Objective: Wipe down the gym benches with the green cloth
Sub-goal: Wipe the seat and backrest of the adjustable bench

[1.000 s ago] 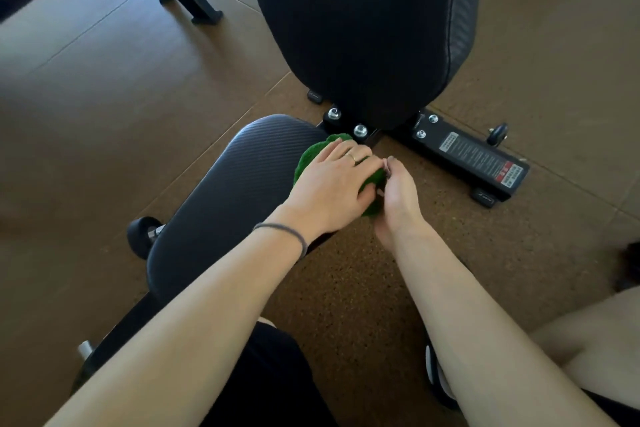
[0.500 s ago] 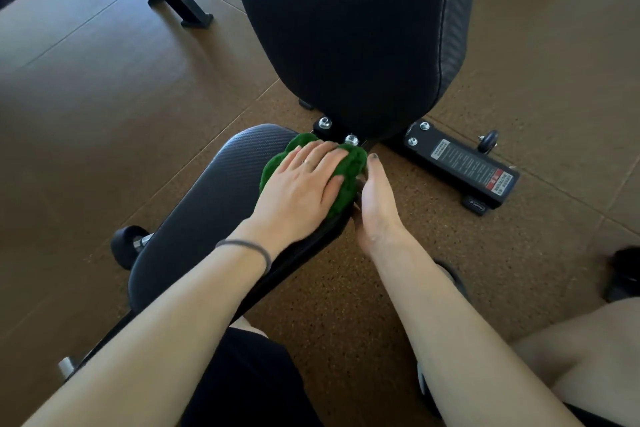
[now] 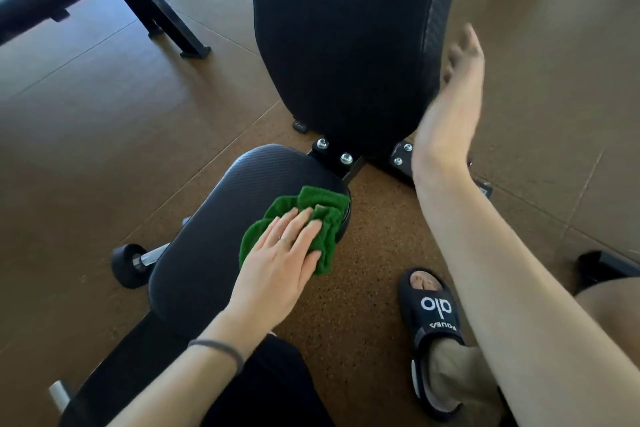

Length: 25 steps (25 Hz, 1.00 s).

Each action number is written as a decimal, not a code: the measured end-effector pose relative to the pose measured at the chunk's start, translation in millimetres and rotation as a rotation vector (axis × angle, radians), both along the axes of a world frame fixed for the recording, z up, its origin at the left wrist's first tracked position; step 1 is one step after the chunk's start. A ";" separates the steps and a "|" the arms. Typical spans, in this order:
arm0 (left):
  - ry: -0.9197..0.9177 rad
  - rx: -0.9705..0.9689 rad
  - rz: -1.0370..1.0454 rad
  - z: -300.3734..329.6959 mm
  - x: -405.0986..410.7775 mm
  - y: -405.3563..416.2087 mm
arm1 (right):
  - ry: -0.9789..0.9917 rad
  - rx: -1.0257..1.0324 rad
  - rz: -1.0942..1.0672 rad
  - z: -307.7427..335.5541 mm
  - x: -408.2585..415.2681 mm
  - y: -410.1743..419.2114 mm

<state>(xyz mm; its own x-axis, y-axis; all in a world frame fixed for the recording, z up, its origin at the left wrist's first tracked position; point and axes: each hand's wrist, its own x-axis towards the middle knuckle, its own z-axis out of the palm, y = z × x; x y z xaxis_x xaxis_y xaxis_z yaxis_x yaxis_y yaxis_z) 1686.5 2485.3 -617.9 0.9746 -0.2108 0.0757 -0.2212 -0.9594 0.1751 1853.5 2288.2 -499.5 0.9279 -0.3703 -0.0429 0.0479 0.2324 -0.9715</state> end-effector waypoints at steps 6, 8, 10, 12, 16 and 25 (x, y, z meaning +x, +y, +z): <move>-0.131 0.150 -0.091 6.9 3.0 -2.3 | -0.039 -0.460 0.016 16.2 4.8 26.7; -0.143 0.210 -0.084 12.7 8.7 -5.8 | -0.017 -0.468 0.083 16.7 5.0 19.2; -0.147 0.247 -0.060 13.4 7.6 -9.4 | 0.007 -0.465 0.118 18.7 5.2 14.6; -0.158 0.261 -0.076 3.5 -9.4 -8.5 | 0.009 -0.461 0.162 20.7 2.4 11.4; -0.193 0.269 -0.142 -15.8 -61.0 30.5 | 0.036 -0.499 0.226 24.7 0.9 1.6; -0.222 -0.671 0.540 69.8 -29.1 -12.2 | -0.006 -0.375 0.268 38.8 -9.7 -22.9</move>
<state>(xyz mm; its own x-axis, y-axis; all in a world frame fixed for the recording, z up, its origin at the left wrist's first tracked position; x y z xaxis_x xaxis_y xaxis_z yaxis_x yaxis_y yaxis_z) 1657.4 2473.1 -548.1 0.8765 0.4297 0.2173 0.1356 -0.6533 0.7449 1843.8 2265.3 -460.7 0.9929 -0.1059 0.0540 0.0400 -0.1302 -0.9907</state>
